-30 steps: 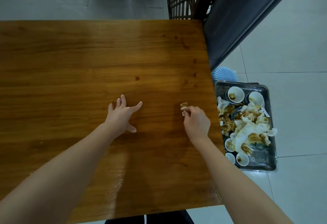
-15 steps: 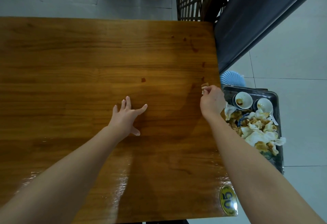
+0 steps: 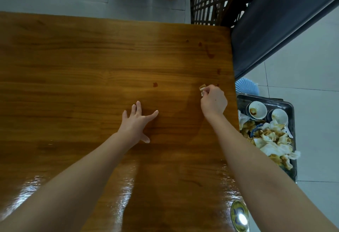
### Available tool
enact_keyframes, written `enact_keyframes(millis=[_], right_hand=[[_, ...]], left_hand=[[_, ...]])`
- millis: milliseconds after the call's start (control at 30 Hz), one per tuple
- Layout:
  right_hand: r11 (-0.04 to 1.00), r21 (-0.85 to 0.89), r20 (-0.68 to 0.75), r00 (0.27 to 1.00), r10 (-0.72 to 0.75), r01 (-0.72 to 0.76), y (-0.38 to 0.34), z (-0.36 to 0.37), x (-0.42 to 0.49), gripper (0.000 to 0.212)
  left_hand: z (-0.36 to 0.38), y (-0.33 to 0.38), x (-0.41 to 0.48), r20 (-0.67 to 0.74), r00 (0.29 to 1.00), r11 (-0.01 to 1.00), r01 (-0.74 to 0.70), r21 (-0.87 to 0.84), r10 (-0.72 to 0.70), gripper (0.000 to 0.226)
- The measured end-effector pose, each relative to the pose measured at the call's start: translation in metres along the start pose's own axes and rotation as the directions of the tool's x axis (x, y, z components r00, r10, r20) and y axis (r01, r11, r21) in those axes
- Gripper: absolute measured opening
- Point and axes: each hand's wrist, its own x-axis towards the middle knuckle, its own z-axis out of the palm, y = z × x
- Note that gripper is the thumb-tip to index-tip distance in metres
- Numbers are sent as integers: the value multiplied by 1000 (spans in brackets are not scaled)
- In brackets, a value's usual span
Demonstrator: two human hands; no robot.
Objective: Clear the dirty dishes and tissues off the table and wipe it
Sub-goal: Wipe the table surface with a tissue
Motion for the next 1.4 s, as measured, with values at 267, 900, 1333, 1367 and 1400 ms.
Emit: enact_keyframes(millis=[267, 900, 1333, 1367, 1400], right_hand=[[990, -62, 18, 992, -125, 126, 14, -5, -16, 15], [996, -75, 42, 998, -40, 43, -5, -5, 10, 10], [967, -109, 148, 966, -214, 231, -17, 0, -66, 17], [967, -114, 150, 966, -210, 228, -20, 0, -66, 17], [967, -115, 154, 966, -210, 228, -23, 1, -67, 18]], left_hand=[[-2, 0, 0, 25, 1000, 1000, -7, 6, 7, 114], [2, -2, 4, 22, 1000, 1000, -22, -12, 22, 116], [6, -46, -17, -156, 988, 998, -25, -59, 16, 122], [4, -59, -18, -168, 985, 998, 26, -53, -34, 123], [2, -72, -18, -166, 983, 996, 72, -45, -79, 124]])
